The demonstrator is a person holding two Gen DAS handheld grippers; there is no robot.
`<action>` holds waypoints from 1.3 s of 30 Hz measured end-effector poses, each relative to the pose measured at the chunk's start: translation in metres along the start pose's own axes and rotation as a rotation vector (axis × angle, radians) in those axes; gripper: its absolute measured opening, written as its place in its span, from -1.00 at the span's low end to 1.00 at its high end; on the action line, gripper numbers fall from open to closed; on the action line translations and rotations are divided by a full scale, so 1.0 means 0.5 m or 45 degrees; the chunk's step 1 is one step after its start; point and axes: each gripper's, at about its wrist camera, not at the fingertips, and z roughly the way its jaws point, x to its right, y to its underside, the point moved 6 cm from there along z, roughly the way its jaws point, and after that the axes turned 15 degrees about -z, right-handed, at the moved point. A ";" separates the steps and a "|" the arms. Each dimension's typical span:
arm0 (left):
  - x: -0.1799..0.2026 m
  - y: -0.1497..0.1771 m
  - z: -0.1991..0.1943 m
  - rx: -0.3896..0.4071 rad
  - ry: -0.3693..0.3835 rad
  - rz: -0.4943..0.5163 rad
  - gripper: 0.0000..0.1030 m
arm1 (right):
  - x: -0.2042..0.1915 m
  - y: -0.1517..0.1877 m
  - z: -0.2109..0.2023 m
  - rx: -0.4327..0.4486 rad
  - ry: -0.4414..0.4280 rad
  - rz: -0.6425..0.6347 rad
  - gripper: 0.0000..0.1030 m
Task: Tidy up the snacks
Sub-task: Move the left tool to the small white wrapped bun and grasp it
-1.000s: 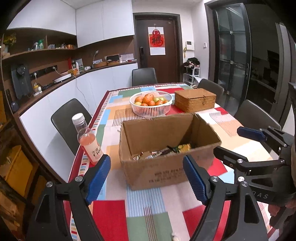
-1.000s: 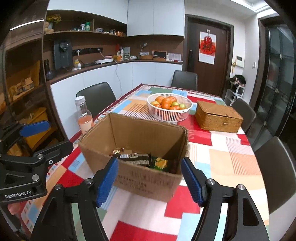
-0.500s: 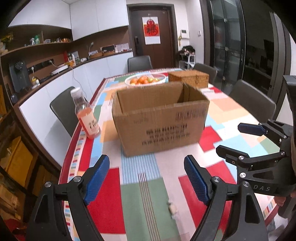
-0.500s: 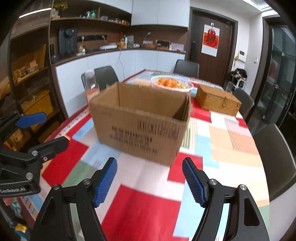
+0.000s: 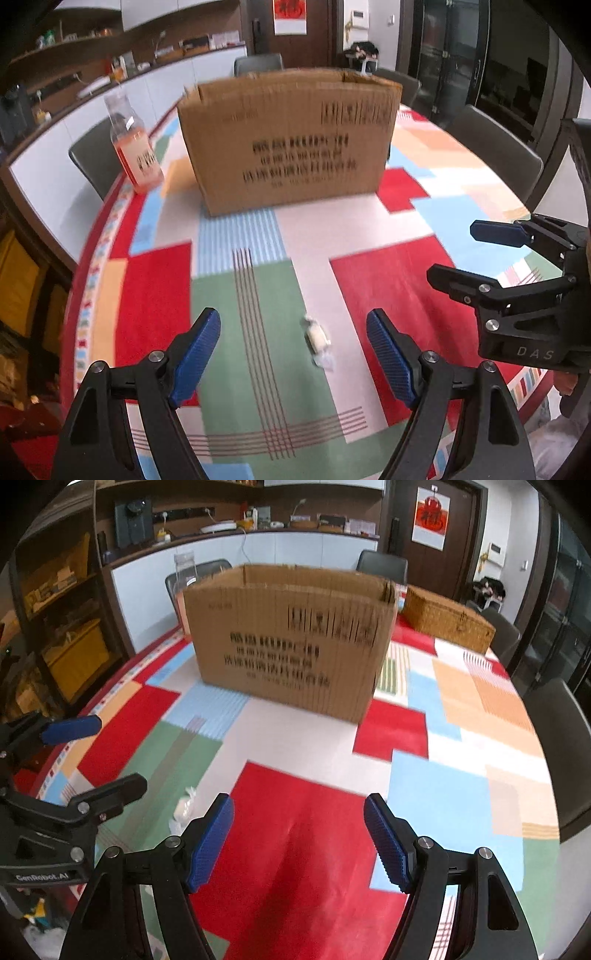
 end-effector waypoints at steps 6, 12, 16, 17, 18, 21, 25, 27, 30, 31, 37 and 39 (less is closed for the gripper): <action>0.001 0.037 0.048 -0.098 0.024 -0.024 0.36 | -0.006 0.039 0.027 -0.073 -0.019 0.033 0.42; 0.003 0.051 0.086 -0.147 0.028 -0.046 0.19 | -0.012 0.063 0.047 -0.122 -0.038 0.057 0.43; 0.002 0.049 0.106 -0.155 0.010 -0.068 0.05 | -0.011 0.065 0.057 -0.134 -0.038 0.065 0.43; 0.002 0.048 0.110 -0.158 0.011 -0.073 0.00 | -0.010 0.065 0.059 -0.136 -0.037 0.066 0.43; 0.003 0.047 0.113 -0.160 0.012 -0.076 -0.07 | -0.010 0.065 0.061 -0.139 -0.038 0.068 0.43; 0.009 0.046 0.123 -0.165 0.006 -0.069 -0.29 | -0.008 0.066 0.068 -0.147 -0.046 0.080 0.43; 0.017 0.054 0.131 -0.182 0.015 -0.065 -0.39 | -0.006 0.068 0.072 -0.152 -0.056 0.095 0.43; 0.021 0.055 0.131 -0.177 0.013 -0.055 -0.48 | -0.004 0.067 0.074 -0.154 -0.060 0.101 0.43; 0.021 0.055 0.132 -0.178 0.021 -0.059 -0.58 | -0.003 0.066 0.077 -0.157 -0.068 0.111 0.43; 0.021 0.055 0.132 -0.178 0.022 -0.058 -0.60 | -0.003 0.066 0.078 -0.158 -0.069 0.113 0.43; 0.020 0.052 0.124 -0.167 0.047 -0.075 -0.64 | -0.006 0.061 0.075 -0.156 -0.065 0.104 0.43; 0.019 0.048 0.117 -0.157 0.054 -0.079 -0.64 | -0.007 0.060 0.073 -0.154 -0.063 0.104 0.43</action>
